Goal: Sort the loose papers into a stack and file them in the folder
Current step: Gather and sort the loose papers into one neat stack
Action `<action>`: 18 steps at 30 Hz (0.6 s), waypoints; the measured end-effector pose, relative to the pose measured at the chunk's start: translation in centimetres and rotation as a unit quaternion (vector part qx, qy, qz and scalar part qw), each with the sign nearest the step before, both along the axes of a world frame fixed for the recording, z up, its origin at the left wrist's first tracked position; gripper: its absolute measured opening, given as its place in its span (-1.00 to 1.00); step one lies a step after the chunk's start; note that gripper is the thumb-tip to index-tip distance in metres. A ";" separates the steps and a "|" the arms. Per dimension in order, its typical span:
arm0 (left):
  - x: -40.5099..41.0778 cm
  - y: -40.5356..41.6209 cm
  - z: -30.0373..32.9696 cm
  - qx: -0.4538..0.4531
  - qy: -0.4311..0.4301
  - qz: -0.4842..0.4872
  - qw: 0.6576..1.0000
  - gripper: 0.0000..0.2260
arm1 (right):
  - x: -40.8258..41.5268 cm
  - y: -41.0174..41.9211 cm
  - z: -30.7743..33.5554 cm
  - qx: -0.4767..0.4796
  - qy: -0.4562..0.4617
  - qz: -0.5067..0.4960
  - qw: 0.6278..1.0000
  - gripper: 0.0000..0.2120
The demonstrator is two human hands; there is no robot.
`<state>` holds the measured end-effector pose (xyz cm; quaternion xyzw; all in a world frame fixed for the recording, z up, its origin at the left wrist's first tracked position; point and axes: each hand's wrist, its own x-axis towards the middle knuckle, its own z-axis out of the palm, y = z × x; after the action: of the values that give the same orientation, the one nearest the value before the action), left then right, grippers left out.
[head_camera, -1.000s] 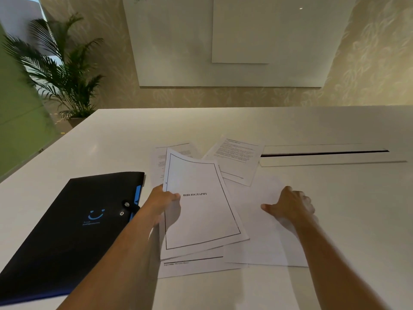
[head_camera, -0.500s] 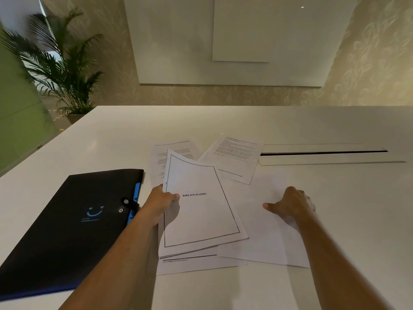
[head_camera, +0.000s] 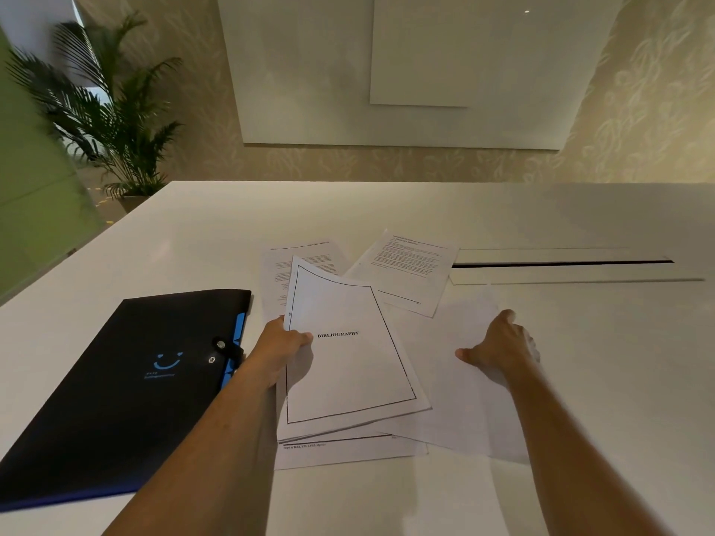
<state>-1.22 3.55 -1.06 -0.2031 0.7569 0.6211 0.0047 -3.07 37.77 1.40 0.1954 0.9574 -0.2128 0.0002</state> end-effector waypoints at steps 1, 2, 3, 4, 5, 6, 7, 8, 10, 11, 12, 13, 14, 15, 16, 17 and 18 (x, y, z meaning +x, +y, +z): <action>0.0 0.0 0.0 -0.001 -0.001 0.000 1.000 -0.61 | 0.0 -0.1 0.1 -0.006 -0.002 -0.001 1.000 -0.23; 0.0 0.0 0.0 -0.001 -0.001 0.000 1.000 -0.62 | -0.1 -0.2 0.2 -0.010 -0.005 -0.002 1.000 -0.22; 0.0 0.0 0.0 -0.002 -0.001 0.000 1.000 -0.62 | -0.1 -0.2 0.3 -0.011 -0.009 -0.002 1.000 -0.19; 0.0 0.0 0.0 -0.002 0.000 0.001 1.000 -0.62 | -0.2 -0.3 0.5 -0.010 -0.012 -0.001 1.000 -0.16; 0.0 0.0 0.0 -0.002 0.001 0.001 1.000 -0.62 | -0.2 -0.3 0.5 -0.010 -0.014 -0.001 1.000 -0.13; 0.0 0.0 0.0 -0.004 0.001 0.000 1.000 -0.63 | -0.1 -0.3 0.5 -0.013 -0.012 -0.001 1.000 -0.10; 0.0 0.0 0.0 -0.007 0.001 -0.003 1.000 -0.64 | 0.0 -0.2 0.4 -0.022 -0.007 0.000 1.000 -0.08; 0.0 0.0 0.0 -0.010 0.002 -0.005 1.000 -0.66 | 0.1 0.0 0.2 -0.037 0.002 0.003 0.999 -0.06; 0.1 0.0 0.0 -0.015 0.001 -0.006 1.000 -0.66 | 0.3 0.6 -0.2 -0.085 0.014 0.003 0.996 -0.05; 0.1 0.0 0.1 -0.017 0.001 -0.006 1.000 -0.66 | 0.3 1.0 -0.3 -0.117 0.014 0.002 0.993 -0.08; 0.1 0.0 0.1 -0.018 0.000 -0.007 1.000 -0.67 | 0.2 1.4 -0.3 -0.152 0.010 0.002 0.988 -0.15; 0.1 -0.1 0.1 -0.016 0.000 -0.008 1.000 -0.67 | 0.1 1.9 -0.2 -0.186 0.011 0.003 0.982 -0.28; 0.0 -0.1 0.1 -0.013 -0.002 -0.008 1.000 -0.66 | -0.1 2.4 -0.1 -0.219 0.015 0.004 0.976 -0.45; 0.0 -0.1 0.1 -0.010 -0.003 -0.008 1.000 -0.66 | -0.2 3.0 0.1 -0.250 0.017 0.002 0.968 -0.61; 0.0 -0.1 0.1 -0.006 -0.005 -0.007 1.000 -0.65 | -0.2 3.6 0.3 -0.277 0.016 -0.002 0.961 -0.71; 0.0 0.0 0.2 -0.006 -0.008 -0.004 1.000 -0.63 | -0.1 4.2 0.6 -0.298 0.015 -0.007 0.954 -0.75; 0.0 0.0 0.2 -0.009 -0.011 -0.001 1.000 -0.62 | 0.0 4.8 0.9 -0.311 0.015 -0.011 0.950 -0.75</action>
<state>-1.24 3.54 -0.87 -0.2089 0.7627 0.6119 0.0119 -3.04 42.62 2.31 0.1930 0.8413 -0.5029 0.0442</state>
